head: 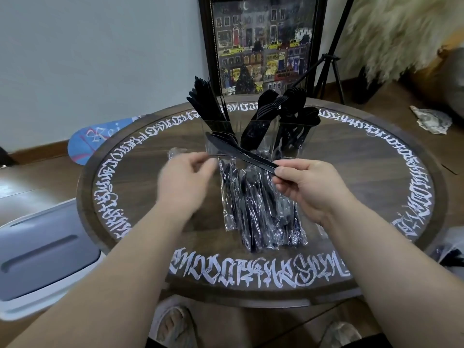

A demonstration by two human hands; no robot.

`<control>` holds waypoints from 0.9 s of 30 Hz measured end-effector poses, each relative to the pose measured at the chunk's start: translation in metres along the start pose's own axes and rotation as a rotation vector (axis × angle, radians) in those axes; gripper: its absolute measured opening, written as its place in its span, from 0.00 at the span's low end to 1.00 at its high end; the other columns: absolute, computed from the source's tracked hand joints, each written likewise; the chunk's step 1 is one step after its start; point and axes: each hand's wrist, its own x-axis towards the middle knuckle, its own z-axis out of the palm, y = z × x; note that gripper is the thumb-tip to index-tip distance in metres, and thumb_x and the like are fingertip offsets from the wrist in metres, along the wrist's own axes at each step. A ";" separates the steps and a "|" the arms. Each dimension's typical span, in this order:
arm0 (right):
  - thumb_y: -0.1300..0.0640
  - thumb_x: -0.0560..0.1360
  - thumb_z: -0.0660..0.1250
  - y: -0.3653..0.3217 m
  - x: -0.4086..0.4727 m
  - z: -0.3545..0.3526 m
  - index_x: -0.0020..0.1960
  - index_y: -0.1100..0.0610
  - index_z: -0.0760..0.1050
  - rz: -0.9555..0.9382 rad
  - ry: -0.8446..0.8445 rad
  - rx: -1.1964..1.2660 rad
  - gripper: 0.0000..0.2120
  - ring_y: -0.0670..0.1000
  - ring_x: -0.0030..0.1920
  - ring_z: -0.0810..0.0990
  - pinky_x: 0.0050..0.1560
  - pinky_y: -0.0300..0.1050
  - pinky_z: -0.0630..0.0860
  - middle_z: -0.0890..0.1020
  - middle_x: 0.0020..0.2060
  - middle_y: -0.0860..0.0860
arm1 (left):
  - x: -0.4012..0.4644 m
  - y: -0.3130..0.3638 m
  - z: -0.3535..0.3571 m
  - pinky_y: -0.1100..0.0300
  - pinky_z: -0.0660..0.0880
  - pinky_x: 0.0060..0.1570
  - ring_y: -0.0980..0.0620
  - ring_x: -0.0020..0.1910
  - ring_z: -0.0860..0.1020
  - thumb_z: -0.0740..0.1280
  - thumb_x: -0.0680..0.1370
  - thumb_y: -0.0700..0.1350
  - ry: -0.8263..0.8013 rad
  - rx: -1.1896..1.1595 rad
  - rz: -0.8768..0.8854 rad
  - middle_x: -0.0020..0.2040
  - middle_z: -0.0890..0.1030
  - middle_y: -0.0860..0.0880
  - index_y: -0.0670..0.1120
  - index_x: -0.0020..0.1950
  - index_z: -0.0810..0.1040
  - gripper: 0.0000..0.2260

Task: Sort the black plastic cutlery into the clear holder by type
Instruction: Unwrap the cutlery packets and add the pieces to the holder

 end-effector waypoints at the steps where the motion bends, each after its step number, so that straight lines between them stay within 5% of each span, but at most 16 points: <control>1: 0.72 0.73 0.66 0.000 -0.002 0.002 0.44 0.64 0.79 0.034 -0.038 0.025 0.06 0.47 0.30 0.78 0.32 0.35 0.78 0.79 0.33 0.57 | -0.008 0.013 0.007 0.57 0.74 0.54 0.53 0.49 0.78 0.64 0.78 0.55 -0.149 -0.163 -0.019 0.52 0.82 0.50 0.49 0.56 0.82 0.14; 3: 0.71 0.74 0.65 0.001 -0.006 0.007 0.44 0.63 0.79 0.093 -0.125 0.009 0.07 0.47 0.30 0.78 0.32 0.35 0.77 0.80 0.32 0.56 | -0.018 0.029 0.023 0.52 0.78 0.52 0.52 0.46 0.80 0.62 0.79 0.57 -0.364 -0.419 -0.089 0.47 0.84 0.47 0.44 0.48 0.81 0.17; 6: 0.69 0.75 0.66 0.004 -0.010 0.011 0.43 0.60 0.80 0.102 -0.222 -0.110 0.07 0.49 0.34 0.80 0.36 0.40 0.79 0.82 0.35 0.56 | -0.015 0.040 0.036 0.55 0.79 0.47 0.51 0.48 0.82 0.60 0.81 0.48 -0.363 -0.771 -0.176 0.47 0.83 0.51 0.49 0.47 0.79 0.09; 10: 0.58 0.71 0.72 0.005 -0.009 0.011 0.38 0.52 0.82 -0.166 -0.129 -0.671 0.04 0.49 0.38 0.78 0.44 0.49 0.78 0.84 0.37 0.55 | -0.005 0.033 0.033 0.57 0.75 0.43 0.53 0.37 0.76 0.57 0.82 0.45 -0.259 -0.636 -0.044 0.29 0.75 0.57 0.51 0.49 0.79 0.11; 13: 0.57 0.72 0.71 -0.002 -0.006 0.012 0.41 0.50 0.82 -0.261 -0.043 -0.526 0.03 0.46 0.34 0.76 0.36 0.42 0.73 0.82 0.32 0.47 | -0.006 0.027 0.027 0.62 0.66 0.31 0.58 0.26 0.67 0.57 0.82 0.48 -0.367 -0.558 -0.040 0.23 0.67 0.58 0.47 0.53 0.77 0.11; 16: 0.59 0.75 0.69 -0.008 -0.002 0.018 0.55 0.55 0.79 -0.229 -0.069 -0.247 0.09 0.45 0.33 0.77 0.34 0.37 0.73 0.82 0.39 0.49 | -0.013 0.027 0.025 0.60 0.63 0.31 0.57 0.26 0.64 0.55 0.82 0.52 -0.448 -0.517 -0.038 0.26 0.67 0.57 0.43 0.53 0.72 0.13; 21: 0.65 0.75 0.67 -0.009 -0.001 0.026 0.48 0.56 0.81 -0.303 -0.094 -0.195 0.06 0.44 0.31 0.76 0.33 0.37 0.72 0.81 0.34 0.48 | -0.021 0.027 0.022 0.59 0.70 0.32 0.55 0.30 0.73 0.54 0.83 0.47 -0.441 -0.438 0.093 0.34 0.77 0.51 0.45 0.46 0.74 0.12; 24: 0.65 0.75 0.67 -0.009 -0.002 0.026 0.49 0.59 0.81 -0.308 -0.080 -0.215 0.06 0.45 0.32 0.77 0.35 0.38 0.74 0.82 0.35 0.52 | -0.020 0.021 0.019 0.57 0.74 0.45 0.53 0.42 0.78 0.56 0.83 0.47 -0.386 -0.423 0.107 0.41 0.82 0.53 0.49 0.47 0.80 0.13; 27: 0.63 0.75 0.67 -0.013 -0.002 0.027 0.48 0.57 0.80 -0.370 0.027 -0.266 0.04 0.44 0.31 0.78 0.37 0.40 0.77 0.81 0.33 0.50 | -0.017 0.024 0.014 0.72 0.69 0.50 0.65 0.48 0.76 0.57 0.82 0.47 -0.252 -0.371 0.121 0.51 0.80 0.55 0.52 0.45 0.80 0.12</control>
